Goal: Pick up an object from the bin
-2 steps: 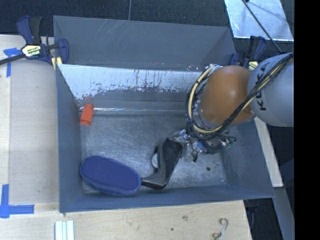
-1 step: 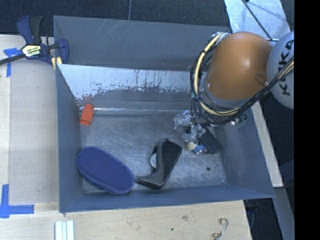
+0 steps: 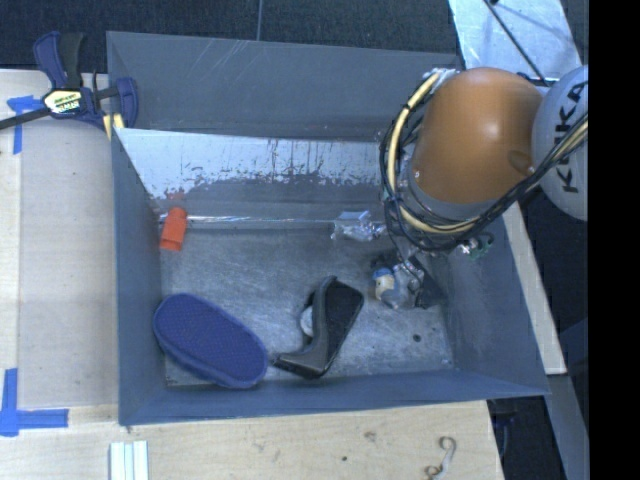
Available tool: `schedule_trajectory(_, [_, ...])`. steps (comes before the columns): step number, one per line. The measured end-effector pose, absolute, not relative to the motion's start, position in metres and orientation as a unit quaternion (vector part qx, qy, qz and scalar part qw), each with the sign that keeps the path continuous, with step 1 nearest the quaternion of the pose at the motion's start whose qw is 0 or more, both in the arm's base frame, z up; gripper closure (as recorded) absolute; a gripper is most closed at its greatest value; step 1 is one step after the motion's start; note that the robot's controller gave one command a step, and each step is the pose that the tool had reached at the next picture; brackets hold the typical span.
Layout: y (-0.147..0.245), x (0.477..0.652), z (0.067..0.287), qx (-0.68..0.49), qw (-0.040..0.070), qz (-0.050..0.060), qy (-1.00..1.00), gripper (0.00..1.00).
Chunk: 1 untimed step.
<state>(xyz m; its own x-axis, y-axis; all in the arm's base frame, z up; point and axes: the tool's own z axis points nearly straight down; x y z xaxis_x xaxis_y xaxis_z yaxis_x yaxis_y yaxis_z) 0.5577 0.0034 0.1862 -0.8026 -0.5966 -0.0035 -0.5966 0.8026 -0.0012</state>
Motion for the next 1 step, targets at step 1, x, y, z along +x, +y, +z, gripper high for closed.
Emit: schedule_trajectory(1, [-0.0677, 0.5422, 0.1215, -0.357, -0.001, 0.000, 0.934, 0.00])
